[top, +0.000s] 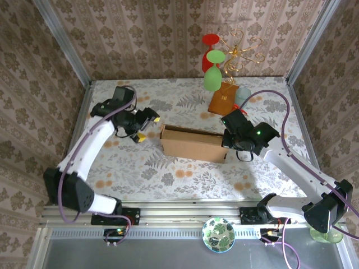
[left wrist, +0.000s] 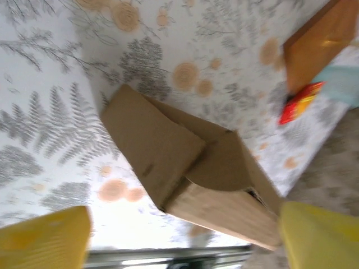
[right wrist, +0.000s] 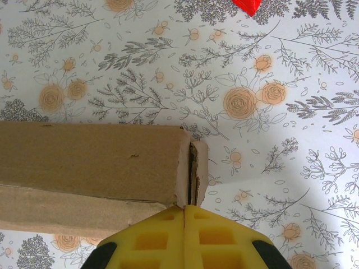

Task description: Fold the paper box

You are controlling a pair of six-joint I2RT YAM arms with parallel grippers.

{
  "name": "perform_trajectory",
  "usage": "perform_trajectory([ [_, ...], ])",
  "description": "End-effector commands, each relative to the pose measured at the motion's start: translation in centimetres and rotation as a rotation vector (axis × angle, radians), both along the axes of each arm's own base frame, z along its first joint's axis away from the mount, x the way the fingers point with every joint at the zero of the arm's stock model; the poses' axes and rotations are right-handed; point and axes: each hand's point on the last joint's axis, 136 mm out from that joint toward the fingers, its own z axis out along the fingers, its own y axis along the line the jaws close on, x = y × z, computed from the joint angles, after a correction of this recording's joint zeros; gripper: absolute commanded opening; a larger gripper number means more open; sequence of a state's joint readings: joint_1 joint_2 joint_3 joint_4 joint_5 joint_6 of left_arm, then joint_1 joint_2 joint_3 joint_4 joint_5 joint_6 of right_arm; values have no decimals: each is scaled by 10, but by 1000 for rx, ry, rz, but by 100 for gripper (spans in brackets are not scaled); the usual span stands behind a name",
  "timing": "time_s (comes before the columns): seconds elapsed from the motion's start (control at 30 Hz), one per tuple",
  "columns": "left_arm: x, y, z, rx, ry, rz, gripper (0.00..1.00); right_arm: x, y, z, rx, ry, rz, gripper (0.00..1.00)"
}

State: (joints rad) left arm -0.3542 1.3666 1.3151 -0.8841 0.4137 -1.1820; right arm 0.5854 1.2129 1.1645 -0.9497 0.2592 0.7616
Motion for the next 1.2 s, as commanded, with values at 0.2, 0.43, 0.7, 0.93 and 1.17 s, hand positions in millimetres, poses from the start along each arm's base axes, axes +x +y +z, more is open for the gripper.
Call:
perform_trajectory([
  [0.2, 13, -37, 3, -273, 119, 167, 100, 0, -3, 2, -29, 11, 2, 0],
  [0.43, 5, -55, -16, -294, 223, 153, 100, 0, -3, 1, -32, 16, 3, 0],
  [0.7, -9, -53, -31, -280, 294, 161, 99, 2, -2, 1, -32, 16, 1, 0],
  [0.93, -32, -28, -32, -206, 353, 239, 93, 3, -3, 1, -33, 17, -1, 0],
  [1.17, -36, -19, -25, -226, 368, 314, 94, 3, -3, 0, -31, 21, 2, 0],
])
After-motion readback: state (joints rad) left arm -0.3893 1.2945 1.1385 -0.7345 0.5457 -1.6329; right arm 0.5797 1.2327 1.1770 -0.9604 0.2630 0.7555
